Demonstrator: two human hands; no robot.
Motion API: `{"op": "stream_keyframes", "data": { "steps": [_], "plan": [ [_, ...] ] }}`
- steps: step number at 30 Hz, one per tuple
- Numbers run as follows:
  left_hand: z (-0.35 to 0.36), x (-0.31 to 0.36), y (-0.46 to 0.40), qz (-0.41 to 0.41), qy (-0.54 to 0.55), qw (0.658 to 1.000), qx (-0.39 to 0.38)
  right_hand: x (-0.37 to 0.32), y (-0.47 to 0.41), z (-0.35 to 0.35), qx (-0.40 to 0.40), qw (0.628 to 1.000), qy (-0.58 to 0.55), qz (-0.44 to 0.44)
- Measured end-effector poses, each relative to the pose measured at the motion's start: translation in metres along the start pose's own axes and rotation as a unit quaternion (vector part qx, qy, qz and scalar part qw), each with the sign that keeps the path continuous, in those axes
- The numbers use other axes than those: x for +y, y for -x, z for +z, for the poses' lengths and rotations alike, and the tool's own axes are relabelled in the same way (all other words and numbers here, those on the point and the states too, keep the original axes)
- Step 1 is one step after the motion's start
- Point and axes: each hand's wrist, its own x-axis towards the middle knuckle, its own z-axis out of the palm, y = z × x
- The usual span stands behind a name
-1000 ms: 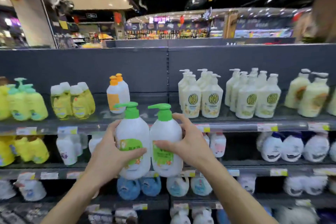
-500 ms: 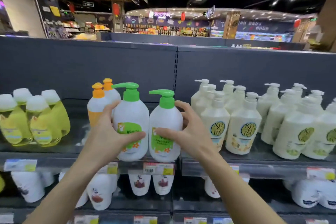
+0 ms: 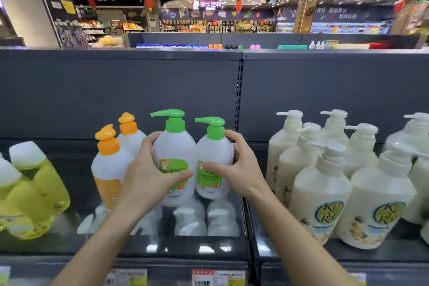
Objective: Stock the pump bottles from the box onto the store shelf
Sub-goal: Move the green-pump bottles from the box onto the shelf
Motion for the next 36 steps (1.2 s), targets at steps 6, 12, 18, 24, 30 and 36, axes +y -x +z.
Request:
{"op": "stream_keyframes", "data": {
  "steps": [6, 12, 18, 24, 30, 36],
  "plan": [
    [-0.003, -0.005, -0.006, 0.0, -0.004, 1.0, -0.005, 0.019, -0.025, 0.011, -0.003, 1.0, 0.005, 0.017],
    [-0.006, -0.01, -0.004, -0.009, 0.016, 1.0, 0.0, 0.024, -0.029, 0.011, -0.024, 0.999, 0.019, 0.008],
    [-0.009, -0.014, -0.003, -0.007, 0.028, 1.0, 0.005, 0.024, -0.027, 0.011, -0.024, 0.999, 0.023, -0.006],
    [-0.009, -0.02, -0.002, -0.004, 0.031, 1.0, 0.007, 0.026, -0.025, 0.011, -0.009, 0.999, 0.051, 0.002],
    [-0.001, -0.026, -0.015, -0.009, 0.022, 1.0, 0.016, 0.013, 0.03, 0.006, 0.019, 0.977, 0.208, 0.028],
    [0.022, -0.038, -0.026, 0.005, -0.005, 0.999, 0.04, 0.011, 0.101, -0.015, -0.154, 0.876, 0.437, 0.132]
  ]
}}
